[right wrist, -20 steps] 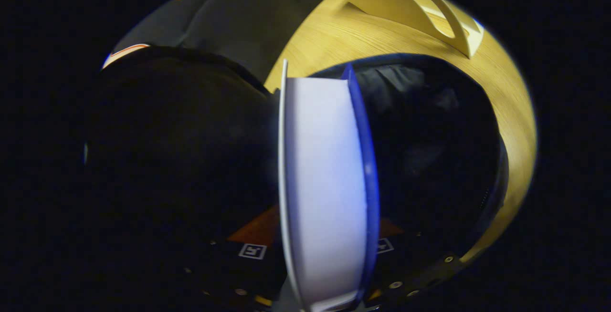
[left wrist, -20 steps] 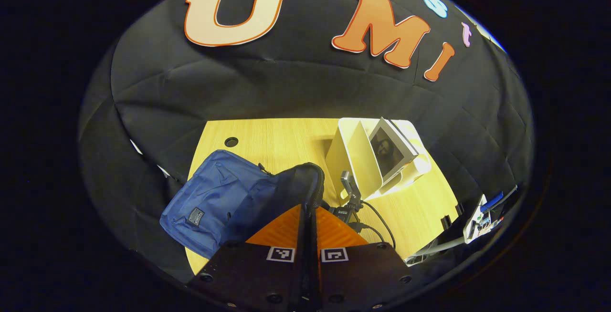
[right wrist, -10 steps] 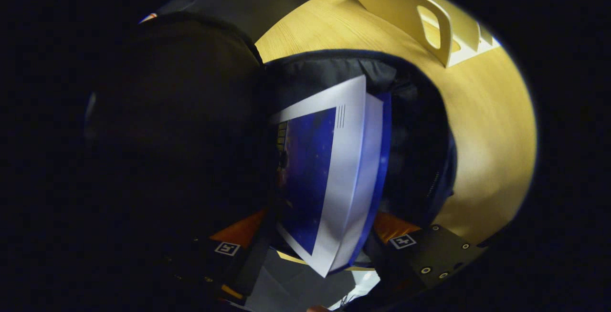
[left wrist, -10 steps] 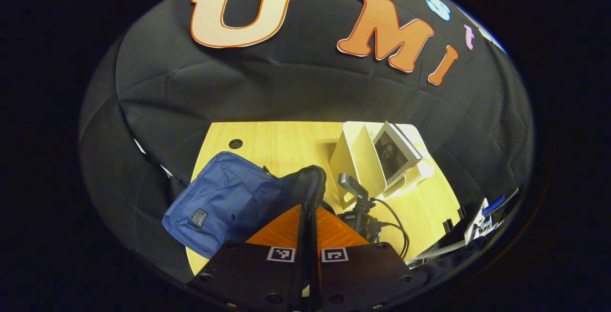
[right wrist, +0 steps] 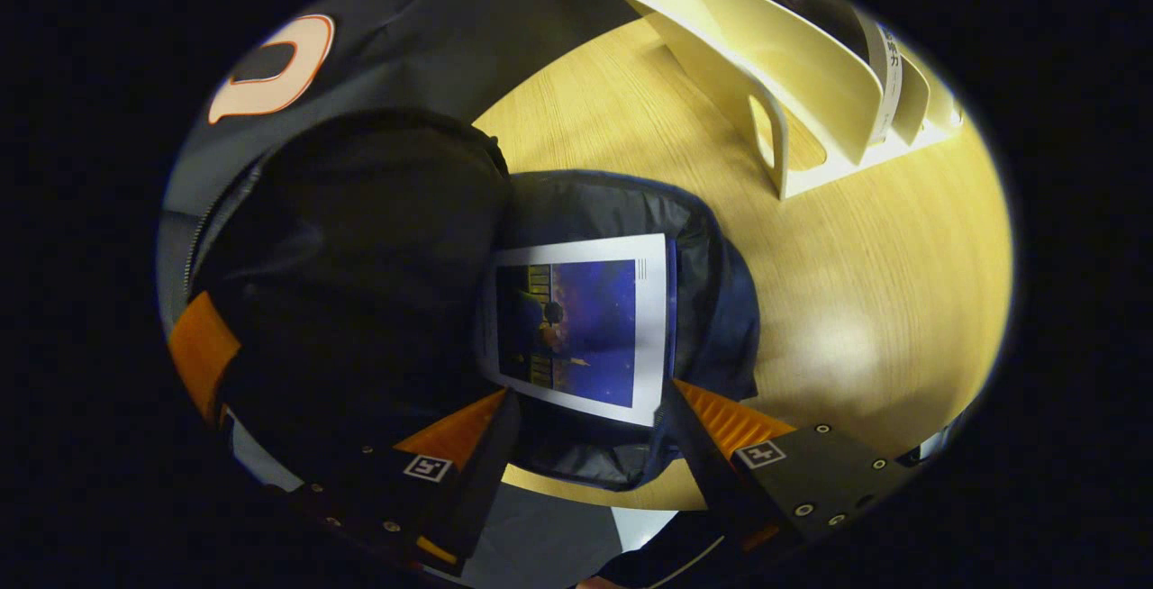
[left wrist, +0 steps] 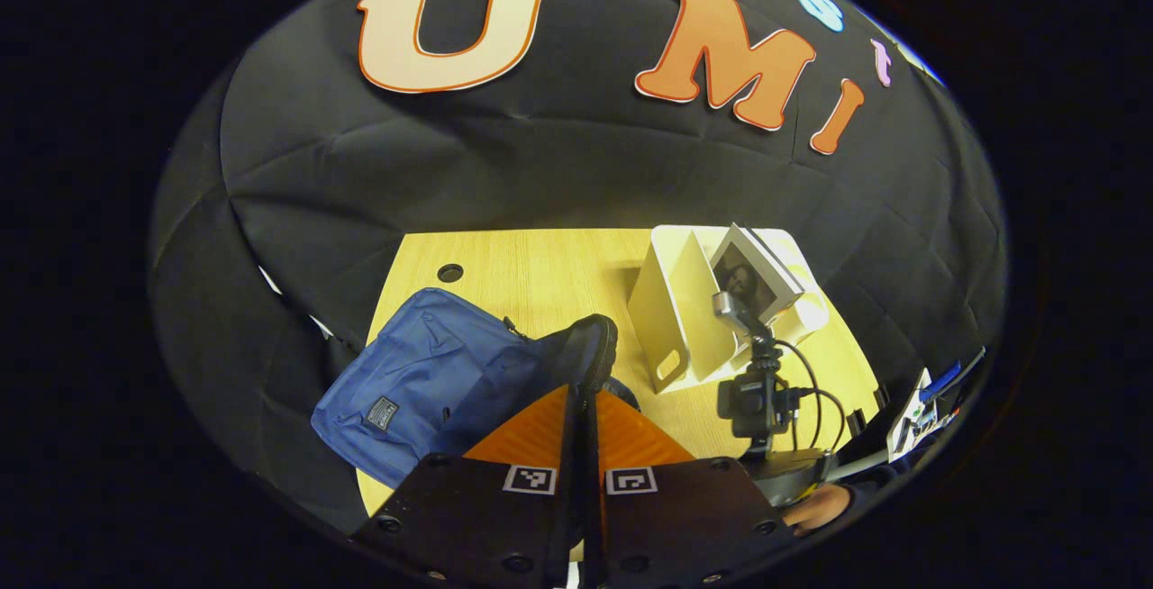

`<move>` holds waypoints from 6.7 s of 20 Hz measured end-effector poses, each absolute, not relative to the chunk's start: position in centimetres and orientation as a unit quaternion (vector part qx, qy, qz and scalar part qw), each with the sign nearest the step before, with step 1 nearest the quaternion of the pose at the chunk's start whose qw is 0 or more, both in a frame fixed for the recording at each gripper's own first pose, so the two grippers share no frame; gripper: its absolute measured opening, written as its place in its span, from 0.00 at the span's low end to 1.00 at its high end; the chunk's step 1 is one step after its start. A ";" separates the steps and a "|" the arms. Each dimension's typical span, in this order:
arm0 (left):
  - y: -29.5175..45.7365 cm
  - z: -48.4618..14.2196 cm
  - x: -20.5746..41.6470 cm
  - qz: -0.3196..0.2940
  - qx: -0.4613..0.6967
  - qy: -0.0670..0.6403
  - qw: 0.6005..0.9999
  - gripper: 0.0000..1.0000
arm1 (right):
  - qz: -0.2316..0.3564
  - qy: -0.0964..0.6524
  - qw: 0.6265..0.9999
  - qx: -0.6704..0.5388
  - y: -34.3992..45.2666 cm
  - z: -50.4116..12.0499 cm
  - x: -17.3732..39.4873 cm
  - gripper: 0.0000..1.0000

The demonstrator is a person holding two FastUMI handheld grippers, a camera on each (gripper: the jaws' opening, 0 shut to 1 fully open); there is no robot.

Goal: Open the schoolbag, grab two books from the bookshelf and put them into the schoolbag.

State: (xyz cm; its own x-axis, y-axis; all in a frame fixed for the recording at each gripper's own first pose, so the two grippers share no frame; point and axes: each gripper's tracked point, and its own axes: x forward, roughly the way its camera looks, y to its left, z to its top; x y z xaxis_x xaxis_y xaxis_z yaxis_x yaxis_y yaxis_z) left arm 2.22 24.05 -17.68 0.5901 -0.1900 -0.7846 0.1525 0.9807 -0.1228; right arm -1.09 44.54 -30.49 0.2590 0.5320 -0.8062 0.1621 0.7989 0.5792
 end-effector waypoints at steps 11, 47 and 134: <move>23.3 -18.6 2.2 -0.094 -0.014 0.450 0.888 0.06 | 0.028 0.501 0.856 0.124 25.3 -25.8 3.6 0.97; 25.0 -19.6 1.0 -0.081 -0.064 0.455 0.884 0.06 | 0.057 0.663 0.746 -0.028 18.7 -30.8 21.9 0.35; 21.8 -18.5 -0.4 -0.112 -0.073 0.484 0.865 0.06 | 0.175 0.570 0.624 0.505 49.8 -31.2 3.7 0.87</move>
